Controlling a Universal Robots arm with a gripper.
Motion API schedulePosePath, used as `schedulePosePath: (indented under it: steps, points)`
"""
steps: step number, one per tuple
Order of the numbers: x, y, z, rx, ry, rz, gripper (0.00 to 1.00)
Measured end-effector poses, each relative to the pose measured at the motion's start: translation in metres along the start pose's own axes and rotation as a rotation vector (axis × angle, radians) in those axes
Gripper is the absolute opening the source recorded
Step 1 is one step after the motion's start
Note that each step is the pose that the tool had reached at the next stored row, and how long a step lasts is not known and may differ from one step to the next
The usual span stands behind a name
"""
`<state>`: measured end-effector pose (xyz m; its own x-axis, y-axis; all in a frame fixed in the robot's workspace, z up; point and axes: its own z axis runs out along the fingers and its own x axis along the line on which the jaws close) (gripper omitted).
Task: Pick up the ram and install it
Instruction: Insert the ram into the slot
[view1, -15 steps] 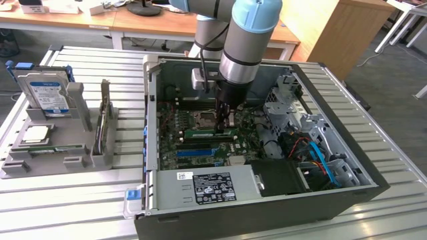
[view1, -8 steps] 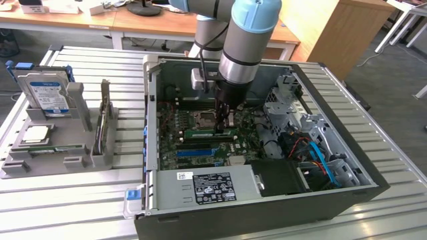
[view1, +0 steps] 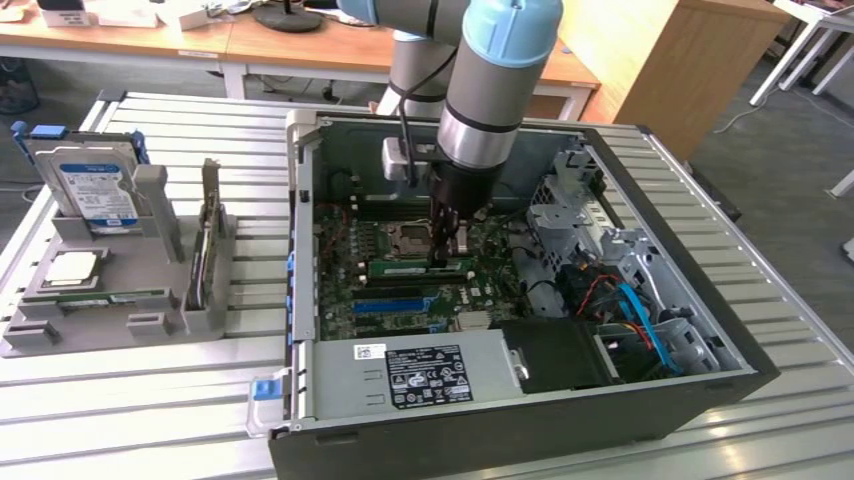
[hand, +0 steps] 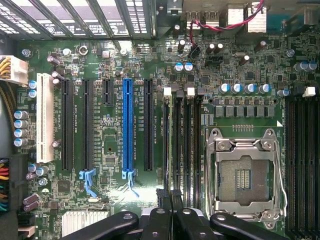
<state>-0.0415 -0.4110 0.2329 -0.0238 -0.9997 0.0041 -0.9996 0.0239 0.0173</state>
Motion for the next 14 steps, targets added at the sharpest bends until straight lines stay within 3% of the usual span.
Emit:
schedulePosePath:
  steps: [14]
  points:
    - [0.0000,-0.0002,0.0007,0.0000,-0.0001,0.000,0.12]
